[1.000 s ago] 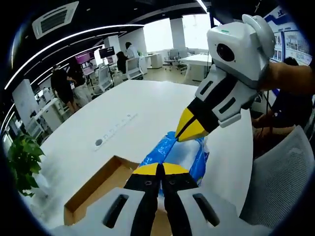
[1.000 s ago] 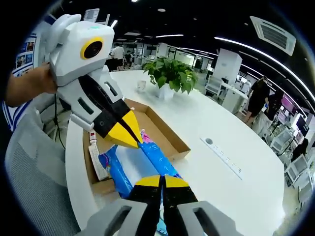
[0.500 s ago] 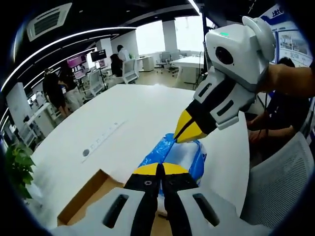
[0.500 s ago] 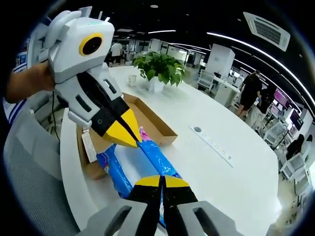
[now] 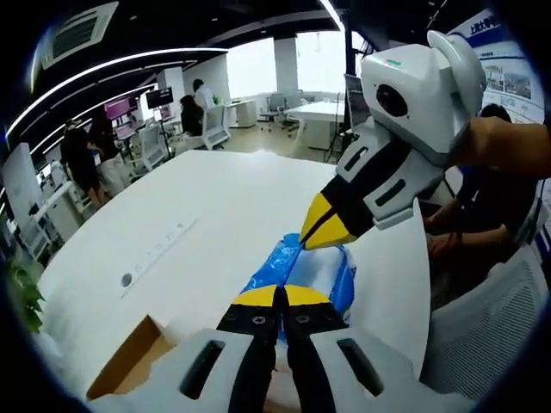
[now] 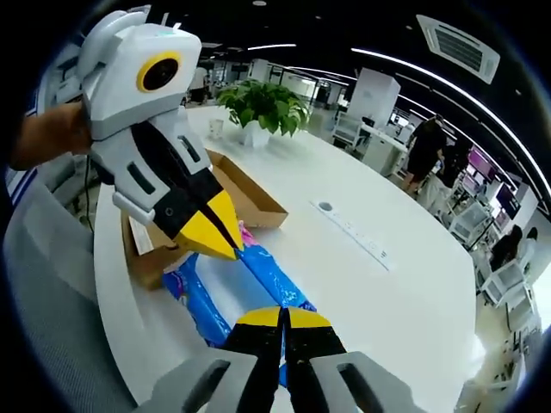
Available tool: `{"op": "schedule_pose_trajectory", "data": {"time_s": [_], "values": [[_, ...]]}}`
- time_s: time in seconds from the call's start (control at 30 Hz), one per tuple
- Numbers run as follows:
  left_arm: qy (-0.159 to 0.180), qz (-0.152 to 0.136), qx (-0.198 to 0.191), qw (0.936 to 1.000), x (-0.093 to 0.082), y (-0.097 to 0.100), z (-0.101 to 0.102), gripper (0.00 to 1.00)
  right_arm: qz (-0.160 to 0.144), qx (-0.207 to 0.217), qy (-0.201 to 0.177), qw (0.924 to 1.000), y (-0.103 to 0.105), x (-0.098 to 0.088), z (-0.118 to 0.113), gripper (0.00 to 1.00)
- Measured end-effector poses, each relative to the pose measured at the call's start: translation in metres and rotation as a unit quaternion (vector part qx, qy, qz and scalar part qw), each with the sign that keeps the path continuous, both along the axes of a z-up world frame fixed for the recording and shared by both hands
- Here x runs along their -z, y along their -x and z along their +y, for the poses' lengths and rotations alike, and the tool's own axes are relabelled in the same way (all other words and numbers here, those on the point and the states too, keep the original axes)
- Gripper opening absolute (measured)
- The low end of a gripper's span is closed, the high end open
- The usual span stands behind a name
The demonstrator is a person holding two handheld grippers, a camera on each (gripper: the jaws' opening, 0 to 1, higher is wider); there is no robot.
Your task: Operate the shoe box by opening the lid, removing the specified soft item, and placing it in the target area until the item is outside and the box remains undamaged.
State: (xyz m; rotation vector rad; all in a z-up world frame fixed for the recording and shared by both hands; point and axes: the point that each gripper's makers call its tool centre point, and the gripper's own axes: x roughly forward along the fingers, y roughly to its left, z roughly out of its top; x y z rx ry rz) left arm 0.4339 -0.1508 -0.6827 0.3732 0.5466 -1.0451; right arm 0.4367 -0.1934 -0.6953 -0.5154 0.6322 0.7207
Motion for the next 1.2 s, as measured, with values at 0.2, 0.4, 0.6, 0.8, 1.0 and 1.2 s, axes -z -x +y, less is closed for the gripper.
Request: {"op": "schedule_pose_trajectory", "data": {"time_s": [0.2,0.4,0.6,0.8,1.0,1.2], "values": [[0.009,0.006,0.011,0.9999,0.003,-0.003,-0.017,0.00,-0.001,0.012,0.010,0.9999,-0.003,0.004,-0.016,0.00],[0.020,0.018,0.018,0.9995,0.007,-0.007,-0.033,0.00,-0.002,0.017,0.029,0.9994,-0.007,0.008,-0.034,0.00],[0.030,0.027,0.028,0.9988,0.012,-0.008,-0.053,0.00,-0.001,0.028,0.037,0.9989,-0.008,0.011,-0.053,0.00],[0.037,0.032,0.040,0.9980,0.020,-0.007,-0.071,0.00,-0.001,0.033,0.055,0.9979,-0.012,0.018,-0.072,0.00],[0.036,0.039,0.048,0.9974,0.028,-0.006,-0.085,0.00,0.002,0.028,0.077,0.9967,-0.014,0.023,-0.085,0.00],[0.039,0.042,0.054,0.9969,0.028,-0.011,-0.098,0.00,0.001,0.035,0.085,0.9957,-0.019,0.023,-0.100,0.00]]}}
